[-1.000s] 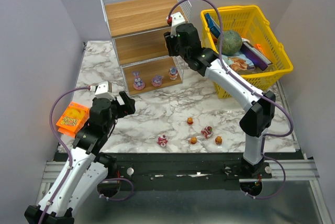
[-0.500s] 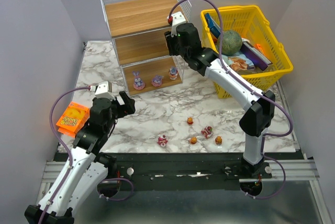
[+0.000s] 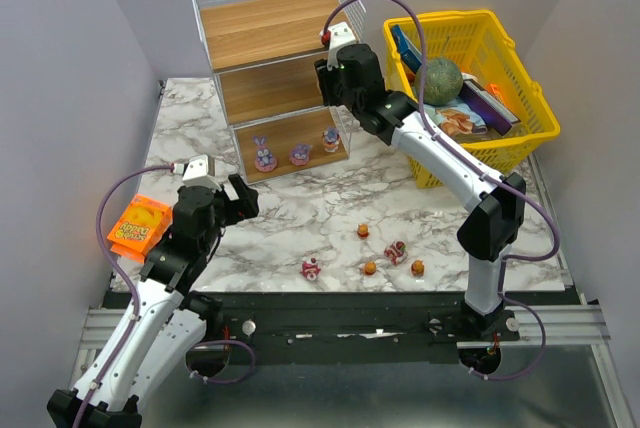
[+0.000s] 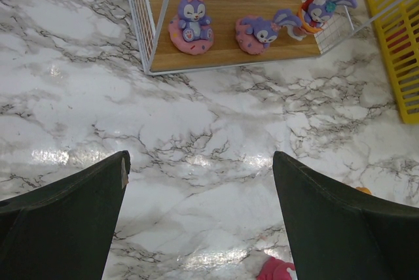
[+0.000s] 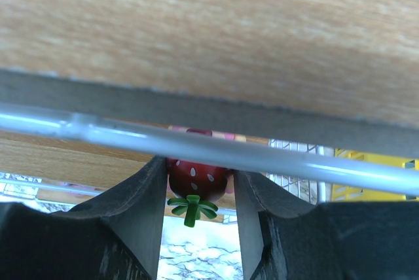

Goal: Place and organize the plastic toys onto the shelf

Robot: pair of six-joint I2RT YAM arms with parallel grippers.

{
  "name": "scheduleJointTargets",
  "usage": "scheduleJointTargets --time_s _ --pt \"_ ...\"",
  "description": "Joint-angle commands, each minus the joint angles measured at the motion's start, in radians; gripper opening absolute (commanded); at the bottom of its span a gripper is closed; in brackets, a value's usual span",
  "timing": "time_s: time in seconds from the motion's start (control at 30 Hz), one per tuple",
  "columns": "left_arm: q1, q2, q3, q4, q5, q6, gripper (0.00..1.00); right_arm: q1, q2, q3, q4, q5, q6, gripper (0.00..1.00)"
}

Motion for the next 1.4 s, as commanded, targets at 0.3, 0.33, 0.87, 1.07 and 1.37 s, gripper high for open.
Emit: scheduleJointTargets --time_s 0.3,0.33,0.87,1.07,1.37 --pt "-0.004 -0.011 0.019 -0.019 -0.029 0.011 0.99 -0.010 -0.015 -0.001 0.067 -0.007 0.014 0.60" --pt "-0.004 -0.011 0.019 -0.019 -0.029 0.009 0.99 -0.010 -0.015 -0.001 0.069 -0.005 0.015 0.61" --pt "-0.004 -0.019 0.019 -0.019 -0.030 0.009 0.99 -0.008 -0.092 -0.062 0.080 -0.033 0.056 0.64" --pt "-0.004 -0.020 0.016 -0.015 -0.025 0.008 0.99 -0.010 -0.124 -0.107 0.083 -0.025 0.083 0.71" --pt "-0.002 -0.017 0.016 -0.015 -0.016 0.008 0.99 -0.010 -0.090 -0.102 0.084 -0.031 0.124 0.75"
